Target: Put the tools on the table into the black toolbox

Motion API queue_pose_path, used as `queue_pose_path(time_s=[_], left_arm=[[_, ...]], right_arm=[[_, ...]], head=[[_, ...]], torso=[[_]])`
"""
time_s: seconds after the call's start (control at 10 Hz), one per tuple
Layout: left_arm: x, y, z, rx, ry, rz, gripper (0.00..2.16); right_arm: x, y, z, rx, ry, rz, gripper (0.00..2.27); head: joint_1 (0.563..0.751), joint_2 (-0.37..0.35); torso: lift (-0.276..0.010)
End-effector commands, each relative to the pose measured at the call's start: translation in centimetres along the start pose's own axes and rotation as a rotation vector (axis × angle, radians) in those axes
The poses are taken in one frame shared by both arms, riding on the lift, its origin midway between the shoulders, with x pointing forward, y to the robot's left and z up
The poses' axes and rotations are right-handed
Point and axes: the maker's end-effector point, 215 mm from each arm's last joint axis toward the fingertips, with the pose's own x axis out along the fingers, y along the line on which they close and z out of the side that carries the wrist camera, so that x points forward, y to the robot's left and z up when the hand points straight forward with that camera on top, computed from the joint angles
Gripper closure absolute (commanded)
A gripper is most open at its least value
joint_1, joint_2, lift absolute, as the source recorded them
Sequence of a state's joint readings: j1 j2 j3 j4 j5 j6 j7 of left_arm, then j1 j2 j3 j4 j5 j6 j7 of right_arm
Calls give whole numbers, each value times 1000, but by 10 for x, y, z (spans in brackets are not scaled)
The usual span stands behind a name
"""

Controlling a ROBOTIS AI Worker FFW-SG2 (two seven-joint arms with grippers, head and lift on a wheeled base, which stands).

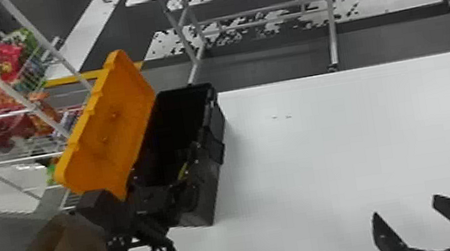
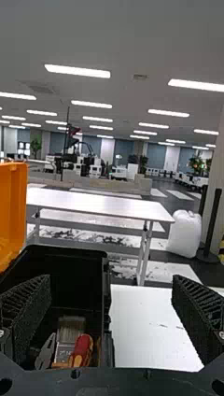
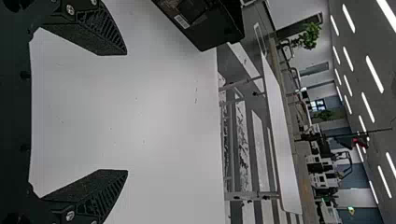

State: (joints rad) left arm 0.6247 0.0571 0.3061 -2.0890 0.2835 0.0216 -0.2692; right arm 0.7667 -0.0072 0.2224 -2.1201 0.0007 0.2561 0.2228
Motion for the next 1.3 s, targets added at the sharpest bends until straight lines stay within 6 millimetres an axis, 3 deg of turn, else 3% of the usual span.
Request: queue_pose_path(time_s=[0.0, 0.3, 0.4, 0.8, 1.2], left_arm=[[-15, -12, 4, 8, -44, -11, 26], [-40, -18, 1, 18, -79, -8, 29], [-46, -20, 7, 22, -126, -1, 29], [-62, -49, 5, 16, -193, -27, 29], [-77, -62, 8, 29, -240, -30, 29]], right_arm=[[-3, -18, 5, 7, 11, -38, 113], [-13, -59, 1, 29, 79, -122, 144], [-15, -72, -3, 34, 107, -144, 144], [-14, -104, -1, 49, 174, -209, 144], [-10, -135, 7, 55, 201, -277, 144]], head=[[695, 350], [695, 350], [695, 350], [695, 269], [695, 201]], torso=[[-75], [-75], [-75], [-75], [-75]])
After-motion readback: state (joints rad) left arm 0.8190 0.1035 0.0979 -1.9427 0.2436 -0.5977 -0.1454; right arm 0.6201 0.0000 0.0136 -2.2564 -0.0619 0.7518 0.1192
